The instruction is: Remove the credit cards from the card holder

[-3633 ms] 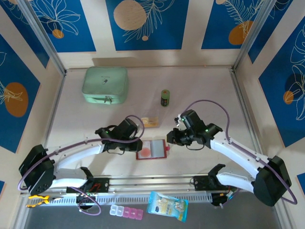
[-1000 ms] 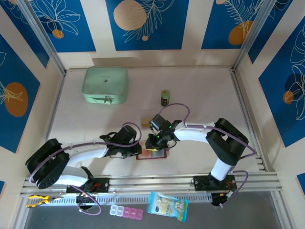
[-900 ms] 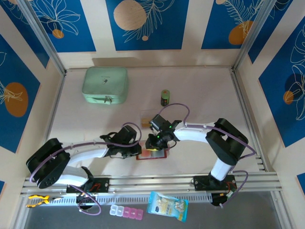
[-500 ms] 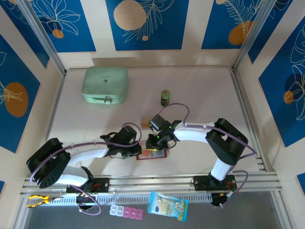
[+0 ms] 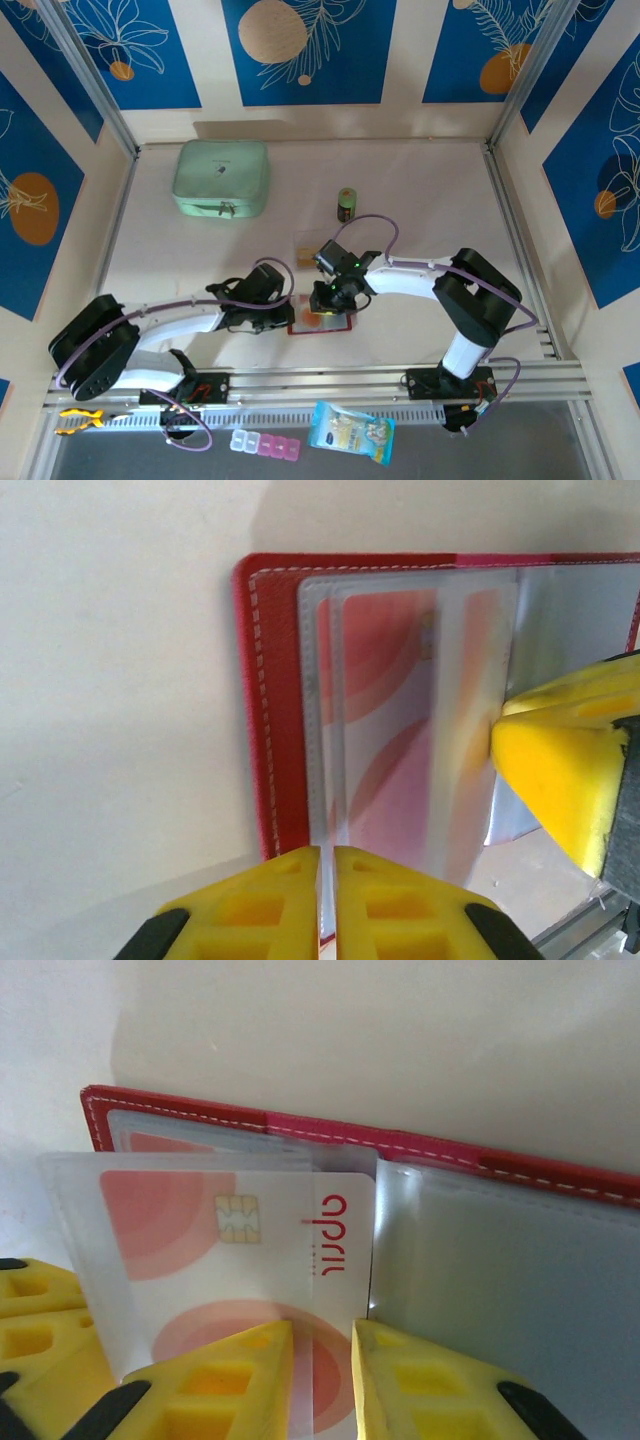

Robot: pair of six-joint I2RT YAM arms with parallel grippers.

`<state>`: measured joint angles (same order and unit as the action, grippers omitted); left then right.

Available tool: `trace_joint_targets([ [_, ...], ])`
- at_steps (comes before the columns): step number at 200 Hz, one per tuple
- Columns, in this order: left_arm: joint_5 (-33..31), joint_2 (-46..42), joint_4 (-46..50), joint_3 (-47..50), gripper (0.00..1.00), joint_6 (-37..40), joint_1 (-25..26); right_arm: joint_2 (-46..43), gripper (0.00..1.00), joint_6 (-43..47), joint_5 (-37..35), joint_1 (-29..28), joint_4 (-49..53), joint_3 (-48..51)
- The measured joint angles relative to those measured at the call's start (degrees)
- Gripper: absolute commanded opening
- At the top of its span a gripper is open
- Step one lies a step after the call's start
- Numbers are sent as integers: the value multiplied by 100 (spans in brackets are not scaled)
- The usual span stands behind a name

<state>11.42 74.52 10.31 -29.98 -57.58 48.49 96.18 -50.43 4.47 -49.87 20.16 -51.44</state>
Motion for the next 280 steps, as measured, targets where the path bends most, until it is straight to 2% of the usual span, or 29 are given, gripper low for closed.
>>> trace_joint_targets([
  [90,17,-35,157,-282,9,46,0,-280,23,0,-20,17,153,0],
  [132,81,343,85,-507,6,85,0,-378,23,0,-20,85,157,0],
  [214,98,774,-33,-566,6,107,0,-378,23,0,7,184,138,15],
  [280,98,785,-26,-566,8,105,0,-363,23,-26,334,341,-256,319],
])
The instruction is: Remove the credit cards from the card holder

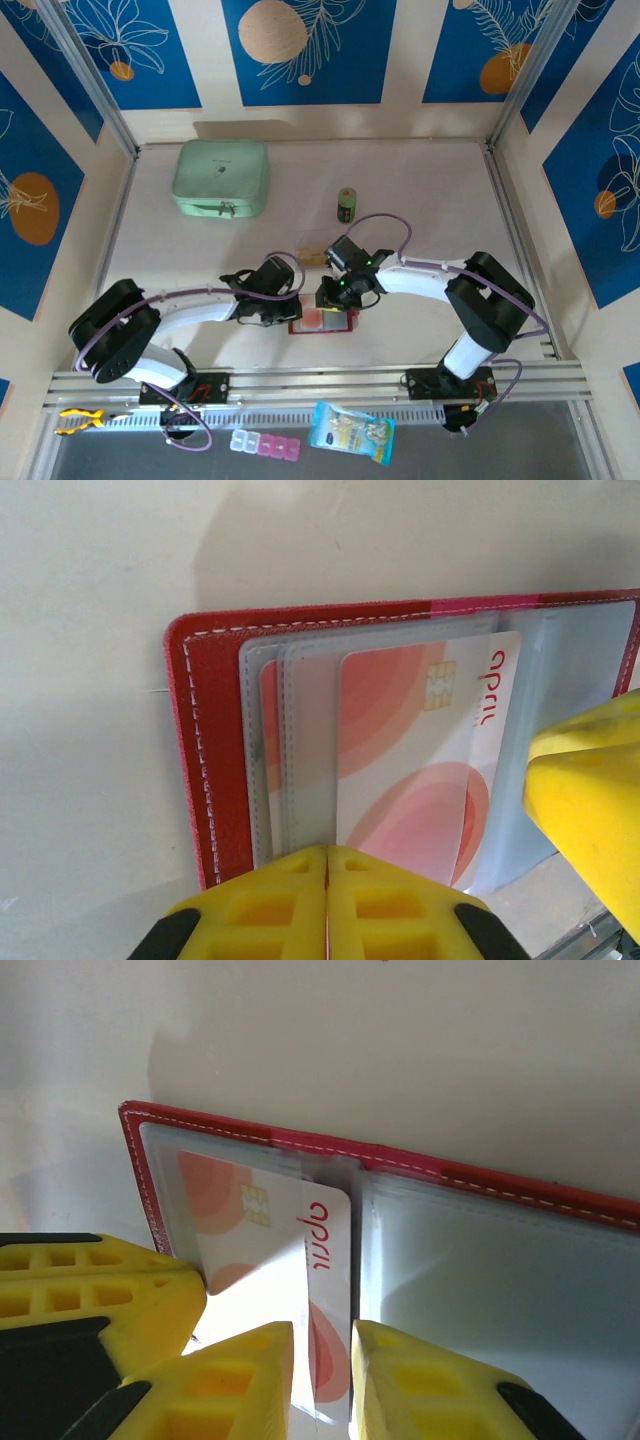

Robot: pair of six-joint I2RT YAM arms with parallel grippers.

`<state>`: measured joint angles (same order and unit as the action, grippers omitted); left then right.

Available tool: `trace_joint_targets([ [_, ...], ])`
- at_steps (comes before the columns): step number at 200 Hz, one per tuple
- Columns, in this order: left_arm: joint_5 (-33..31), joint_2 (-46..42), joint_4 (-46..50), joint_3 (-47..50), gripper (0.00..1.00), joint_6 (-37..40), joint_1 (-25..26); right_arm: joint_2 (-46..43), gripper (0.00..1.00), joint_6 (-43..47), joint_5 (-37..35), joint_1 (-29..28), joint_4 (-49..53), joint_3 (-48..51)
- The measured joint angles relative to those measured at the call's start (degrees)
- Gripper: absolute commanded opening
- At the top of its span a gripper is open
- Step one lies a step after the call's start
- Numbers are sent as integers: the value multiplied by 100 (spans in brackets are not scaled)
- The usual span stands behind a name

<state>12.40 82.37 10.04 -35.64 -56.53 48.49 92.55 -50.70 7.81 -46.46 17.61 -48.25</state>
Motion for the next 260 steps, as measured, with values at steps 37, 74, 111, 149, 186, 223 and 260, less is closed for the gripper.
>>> trace_joint_targets([
  [37,0,11,-2,0,8,0,0,111,23,-39,131,4,-203,35],
  [74,2,17,-9,0,8,0,0,140,24,-44,162,4,-302,109],
  [111,2,22,-9,0,8,2,0,140,26,-44,160,4,-302,114],
  [149,2,48,17,-35,8,2,0,138,26,-44,142,4,-299,114],
  [186,4,74,35,-66,8,4,0,138,26,-44,144,4,-304,118],
  [223,7,111,52,-101,8,4,0,140,26,-61,142,4,-343,186],
  [260,11,138,96,-140,8,4,0,136,24,-85,144,4,-407,232],
])
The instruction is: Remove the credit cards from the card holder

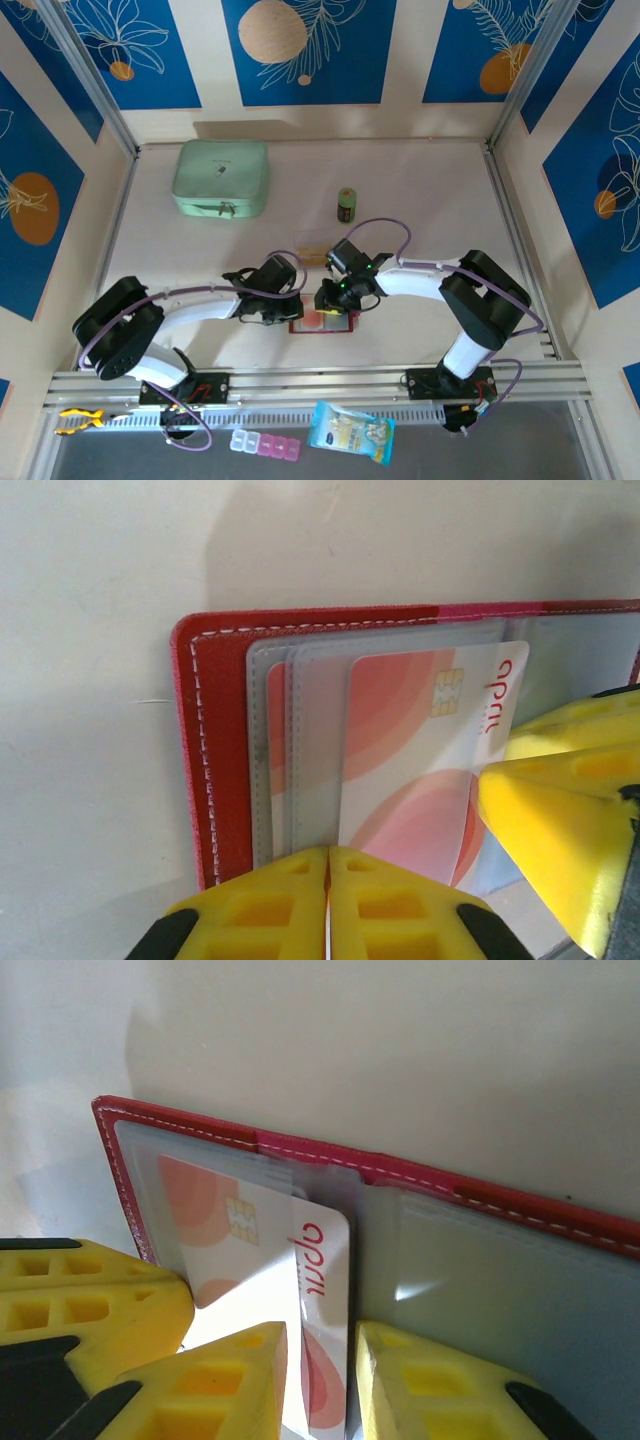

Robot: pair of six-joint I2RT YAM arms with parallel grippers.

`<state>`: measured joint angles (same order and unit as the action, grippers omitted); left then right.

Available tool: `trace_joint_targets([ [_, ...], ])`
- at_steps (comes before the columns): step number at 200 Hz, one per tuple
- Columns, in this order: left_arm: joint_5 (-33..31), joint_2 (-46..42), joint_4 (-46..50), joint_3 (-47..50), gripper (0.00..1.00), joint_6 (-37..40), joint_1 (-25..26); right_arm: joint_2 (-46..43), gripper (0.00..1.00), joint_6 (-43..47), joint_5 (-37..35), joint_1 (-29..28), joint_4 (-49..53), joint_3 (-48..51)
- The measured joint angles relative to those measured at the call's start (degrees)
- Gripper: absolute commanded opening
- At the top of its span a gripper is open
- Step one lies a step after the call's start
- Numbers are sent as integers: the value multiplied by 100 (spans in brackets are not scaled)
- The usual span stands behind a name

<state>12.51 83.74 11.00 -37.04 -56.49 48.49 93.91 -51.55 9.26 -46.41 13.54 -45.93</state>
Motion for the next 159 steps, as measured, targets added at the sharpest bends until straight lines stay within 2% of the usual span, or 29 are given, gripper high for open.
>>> trace_joint_targets([
  [42,11,7,2,0,8,0,0,-39,18,-101,103,55,-249,179],
  [159,15,44,61,-55,8,0,0,-236,13,-413,682,229,-1204,789],
])
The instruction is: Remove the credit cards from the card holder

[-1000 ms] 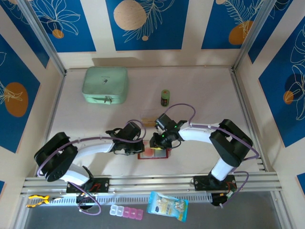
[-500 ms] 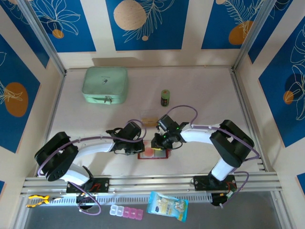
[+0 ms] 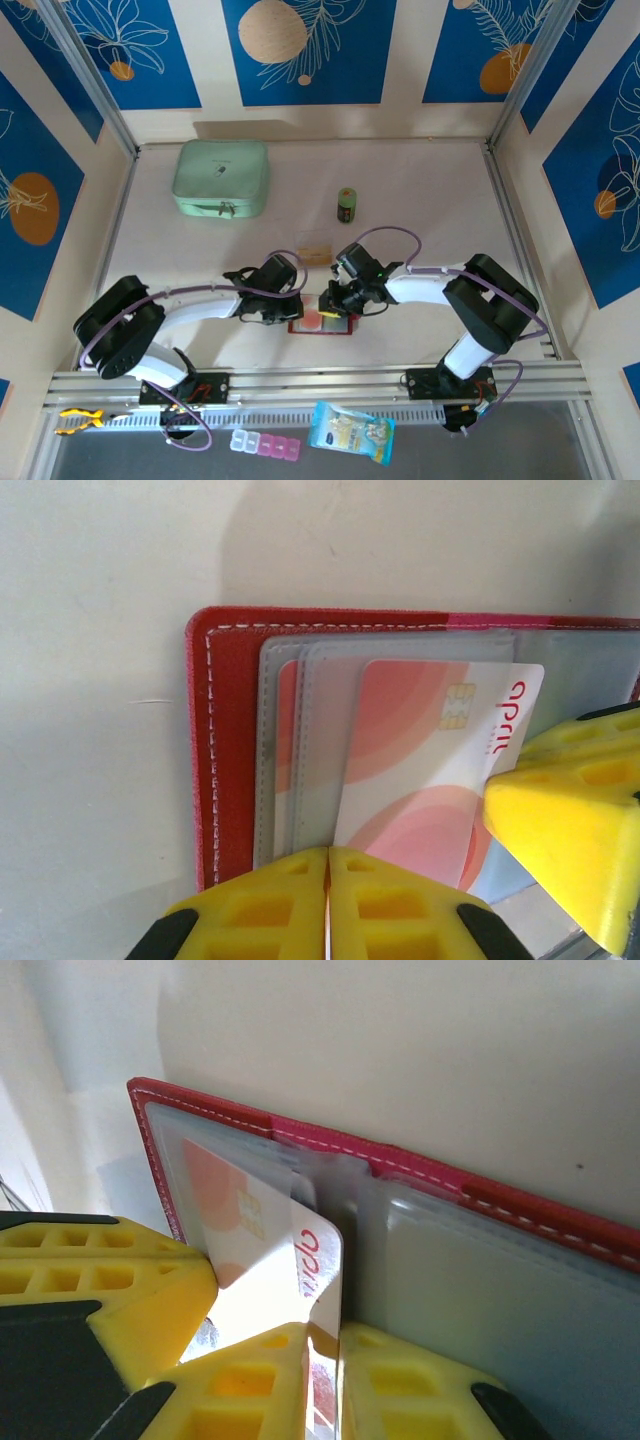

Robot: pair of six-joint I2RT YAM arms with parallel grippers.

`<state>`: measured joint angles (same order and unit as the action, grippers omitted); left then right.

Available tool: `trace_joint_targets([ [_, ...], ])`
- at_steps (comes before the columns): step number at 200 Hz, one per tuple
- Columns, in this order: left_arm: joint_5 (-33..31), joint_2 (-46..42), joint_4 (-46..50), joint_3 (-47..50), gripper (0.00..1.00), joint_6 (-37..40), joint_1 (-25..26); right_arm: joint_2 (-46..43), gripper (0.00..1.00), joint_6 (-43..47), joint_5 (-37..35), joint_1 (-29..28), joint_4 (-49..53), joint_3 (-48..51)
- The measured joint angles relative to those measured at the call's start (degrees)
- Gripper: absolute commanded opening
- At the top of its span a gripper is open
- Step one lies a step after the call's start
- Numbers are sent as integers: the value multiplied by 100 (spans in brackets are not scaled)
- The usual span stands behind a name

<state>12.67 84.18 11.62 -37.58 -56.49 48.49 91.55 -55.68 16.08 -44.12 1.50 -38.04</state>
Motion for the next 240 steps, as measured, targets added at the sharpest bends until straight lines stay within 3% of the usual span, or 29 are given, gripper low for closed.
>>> trace_joint_targets([
  [73,-2,-2,15,-4,8,-2,0,-229,9,79,-72,22,184,22],
  [240,44,-431,-739,660,9,-374,7,-678,9,1270,-680,151,2566,-935],
])
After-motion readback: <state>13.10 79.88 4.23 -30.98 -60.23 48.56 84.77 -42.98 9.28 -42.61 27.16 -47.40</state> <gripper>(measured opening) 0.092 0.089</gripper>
